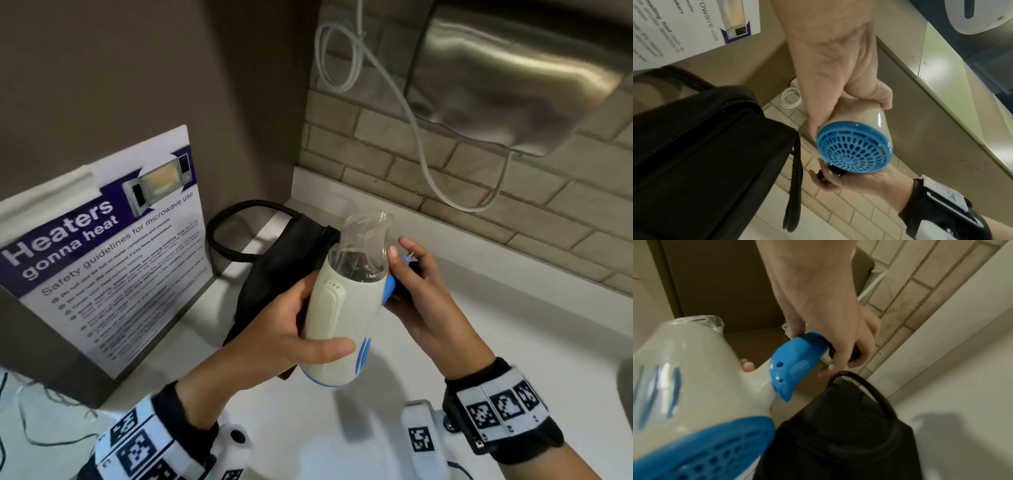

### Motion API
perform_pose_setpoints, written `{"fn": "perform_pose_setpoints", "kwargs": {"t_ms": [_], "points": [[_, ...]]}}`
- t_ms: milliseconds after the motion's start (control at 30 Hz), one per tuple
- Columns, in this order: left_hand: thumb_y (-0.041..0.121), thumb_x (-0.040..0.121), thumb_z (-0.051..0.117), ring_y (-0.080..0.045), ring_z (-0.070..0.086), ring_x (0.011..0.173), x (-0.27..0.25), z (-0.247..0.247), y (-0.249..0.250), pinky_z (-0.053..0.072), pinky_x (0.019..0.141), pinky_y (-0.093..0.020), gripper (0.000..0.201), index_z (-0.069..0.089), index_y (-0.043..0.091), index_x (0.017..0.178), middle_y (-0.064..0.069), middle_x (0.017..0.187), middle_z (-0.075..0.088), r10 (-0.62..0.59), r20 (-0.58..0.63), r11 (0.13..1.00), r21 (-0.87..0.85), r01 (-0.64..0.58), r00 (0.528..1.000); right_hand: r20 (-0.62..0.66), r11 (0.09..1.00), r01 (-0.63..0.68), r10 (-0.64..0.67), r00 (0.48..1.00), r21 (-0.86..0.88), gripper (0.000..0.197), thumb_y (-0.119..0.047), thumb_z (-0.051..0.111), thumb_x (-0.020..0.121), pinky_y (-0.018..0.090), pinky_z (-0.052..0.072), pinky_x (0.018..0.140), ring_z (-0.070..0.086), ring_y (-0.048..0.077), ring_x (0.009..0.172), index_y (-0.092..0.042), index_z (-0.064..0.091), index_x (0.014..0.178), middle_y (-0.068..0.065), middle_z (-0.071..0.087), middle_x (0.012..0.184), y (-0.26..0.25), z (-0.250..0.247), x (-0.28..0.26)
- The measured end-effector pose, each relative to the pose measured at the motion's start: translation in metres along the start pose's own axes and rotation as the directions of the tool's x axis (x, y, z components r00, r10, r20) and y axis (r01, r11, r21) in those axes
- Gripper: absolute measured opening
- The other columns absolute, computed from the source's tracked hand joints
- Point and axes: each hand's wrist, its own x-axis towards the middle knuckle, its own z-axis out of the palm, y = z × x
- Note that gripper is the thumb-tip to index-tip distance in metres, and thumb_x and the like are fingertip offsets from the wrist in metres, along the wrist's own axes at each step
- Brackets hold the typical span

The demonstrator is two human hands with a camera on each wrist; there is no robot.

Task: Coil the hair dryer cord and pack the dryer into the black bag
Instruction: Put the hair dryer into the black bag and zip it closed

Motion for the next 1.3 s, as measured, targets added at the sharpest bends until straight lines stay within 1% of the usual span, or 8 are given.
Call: {"fn": "perform_pose_setpoints", "kwargs": {"t_ms": [300,467,600,700,900,1033,1100,1300], "points": [[-0.01,0.072,0.073,-0.005,0.065,0.103,-0.002,-0.018,0.019,0.051,0.081,-0.02,0.072,0.06,0.049,0.11,0.014,0.108,0.07,0.044,0.064,0.999,0.013,-0.045,0.997,-0.018,0.984,-0.145,0.148,0.989,0.107,0.039,-0.016,0.067,0.081,0.027,0.052,0.04,0.068,0.013,0.055,-0.026,0.044,0.111,0.006,0.061,0.091,-0.013,0.026,0.007],[0.006,0.062,0.085,-0.01,0.061,0.112,0.001,-0.024,0.02,0.05,0.087,-0.023,0.071,0.058,0.041,0.117,0.009,0.117,0.067,0.092,0.052,0.996,0.012,-0.092,0.994,-0.08,0.992,-0.123,0.122,0.989,-0.013,0.027,-0.015,0.063,0.087,0.029,0.052,0.039,0.065,0.013,0.05,-0.026,0.042,0.1,0.007,0.058,0.085,-0.028,0.033,0.019],[0.056,0.06,0.079,-0.009,0.052,0.125,0.008,-0.052,0.009,0.042,0.102,-0.025,0.066,0.058,0.04,0.12,0.012,0.126,0.061,0.243,-0.176,0.956,0.208,-0.205,0.954,-0.152,0.999,0.032,-0.033,0.988,-0.006,0.032,-0.012,0.063,0.087,0.036,0.055,0.044,0.065,0.014,0.053,-0.022,0.037,0.102,0.007,0.059,0.085,-0.051,0.041,0.035],[0.05,0.076,0.069,-0.005,0.05,0.119,0.012,-0.071,-0.01,0.04,0.107,-0.034,0.043,0.056,0.04,0.116,0.02,0.117,0.053,0.323,-0.377,0.79,0.612,-0.028,0.868,-0.168,0.981,0.18,-0.189,0.967,-0.07,0.039,-0.017,0.066,0.087,0.042,0.059,0.055,0.067,0.016,0.061,-0.021,0.032,0.107,0.007,0.059,0.091,-0.067,0.049,0.046],[0.022,0.094,0.054,-0.016,0.057,0.088,0.02,-0.077,-0.041,0.039,0.08,-0.022,0.037,0.05,0.009,0.128,-0.005,0.092,0.06,0.137,-0.539,0.674,0.666,0.32,0.831,-0.106,0.908,0.372,-0.396,0.912,-0.195,0.047,-0.013,0.066,0.086,0.049,0.06,0.067,0.063,0.02,0.077,-0.021,0.029,0.114,0.008,0.054,0.093,-0.054,0.081,0.062],[-0.003,0.091,0.052,-0.018,0.057,0.081,0.019,-0.082,-0.034,0.042,0.065,-0.009,0.027,0.054,-0.003,0.118,-0.006,0.094,0.055,0.101,-0.561,0.811,0.525,0.259,0.822,0.014,0.878,0.362,-0.377,0.926,-0.313,0.05,-0.012,0.071,0.083,0.062,0.056,0.069,0.063,0.036,0.079,-0.026,0.032,0.111,0.02,0.052,0.095,-0.026,0.085,0.068],[0.002,0.092,0.052,-0.029,0.061,0.094,0.015,-0.085,-0.029,0.049,0.083,-0.019,0.031,0.049,-0.001,0.123,-0.013,0.106,0.06,0.038,-0.493,0.871,0.443,0.213,0.869,0.072,0.857,0.353,-0.353,0.933,-0.376,0.053,-0.01,0.07,0.082,0.061,0.056,0.07,0.064,0.039,0.072,-0.029,0.033,0.114,0.024,0.056,0.089,-0.012,0.084,0.071],[0.023,0.099,0.046,-0.009,0.057,0.076,0.021,-0.091,-0.042,0.043,0.062,-0.013,0.011,0.054,0.029,0.094,0.01,0.081,0.06,-0.054,-0.614,0.952,0.207,0.226,0.788,0.221,0.728,0.26,-0.151,0.963,-0.634,0.059,-0.018,0.073,0.078,0.036,0.05,0.057,0.062,0.024,0.069,-0.031,0.03,0.116,0.003,0.059,0.077,0.031,0.083,0.077]]}}
